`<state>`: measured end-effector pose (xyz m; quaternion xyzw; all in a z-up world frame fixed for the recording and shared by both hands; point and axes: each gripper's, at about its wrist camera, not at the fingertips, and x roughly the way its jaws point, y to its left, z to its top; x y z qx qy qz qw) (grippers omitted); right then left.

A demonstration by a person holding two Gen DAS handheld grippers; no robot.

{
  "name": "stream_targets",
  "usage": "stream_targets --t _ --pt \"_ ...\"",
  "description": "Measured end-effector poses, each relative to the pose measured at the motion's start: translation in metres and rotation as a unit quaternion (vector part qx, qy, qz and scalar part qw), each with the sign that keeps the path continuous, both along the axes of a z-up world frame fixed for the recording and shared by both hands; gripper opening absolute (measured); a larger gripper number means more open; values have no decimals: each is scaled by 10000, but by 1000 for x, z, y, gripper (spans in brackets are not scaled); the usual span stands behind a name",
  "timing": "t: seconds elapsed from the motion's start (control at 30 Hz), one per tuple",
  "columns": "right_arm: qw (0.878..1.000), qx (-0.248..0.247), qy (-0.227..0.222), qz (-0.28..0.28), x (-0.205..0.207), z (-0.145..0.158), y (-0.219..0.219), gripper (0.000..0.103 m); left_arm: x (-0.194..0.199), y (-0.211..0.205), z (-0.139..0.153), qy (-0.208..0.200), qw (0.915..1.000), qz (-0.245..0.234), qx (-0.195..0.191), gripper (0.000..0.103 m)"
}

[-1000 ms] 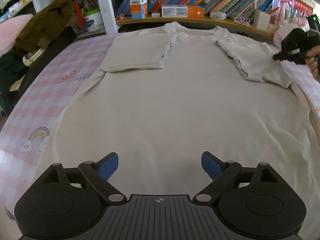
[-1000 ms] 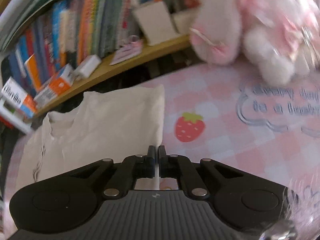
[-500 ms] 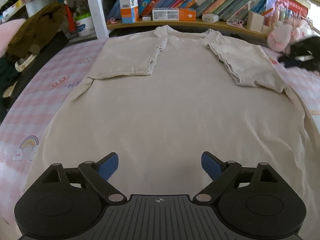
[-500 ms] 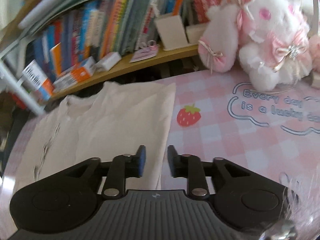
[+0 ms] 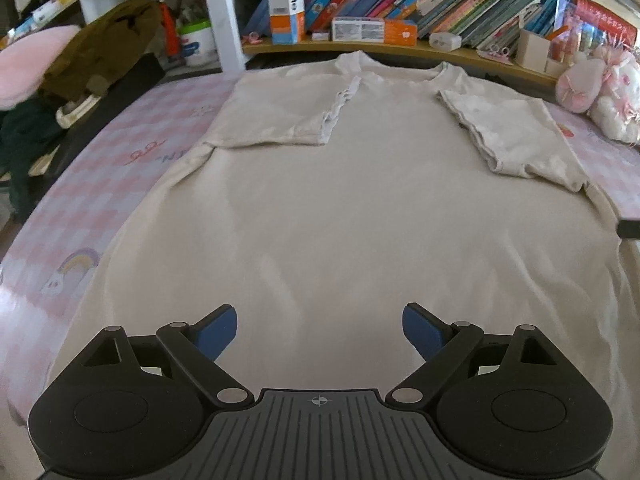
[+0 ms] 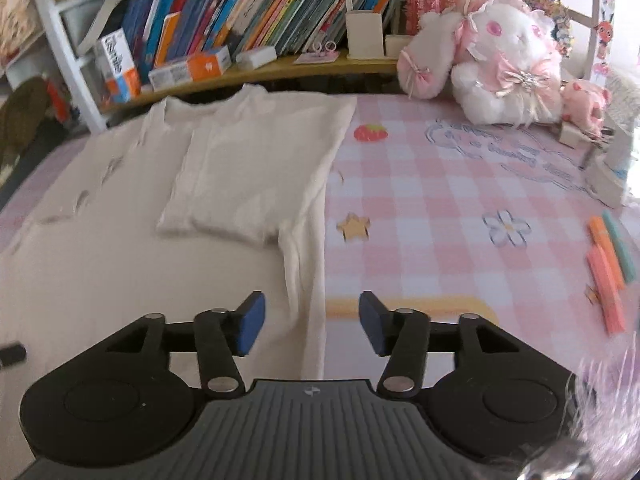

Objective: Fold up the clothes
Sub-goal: 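Move both open grippers to the shirt hem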

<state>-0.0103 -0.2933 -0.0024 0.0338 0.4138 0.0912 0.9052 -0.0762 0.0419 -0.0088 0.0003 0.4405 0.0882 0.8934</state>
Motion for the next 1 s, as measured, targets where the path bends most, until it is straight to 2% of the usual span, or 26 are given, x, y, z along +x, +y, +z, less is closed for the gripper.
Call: stream_targets --t 0.23,0.47,0.7,1.0 --pt "9987 -394 -96 300 -42 2 18 67 -14 0 3 -73 9999 96 -72 92" --pt "9967 -675 -429 151 -76 15 39 84 -22 5 10 -351 9988 -275 -193 92" --pt "9957 -684 -473 -399 -119 25 60 86 -52 23 14 -556 9953 -731 -315 92" --pt "9932 -720 -547 -738 -190 30 107 86 -105 74 23 -707 9931 -770 -533 92"
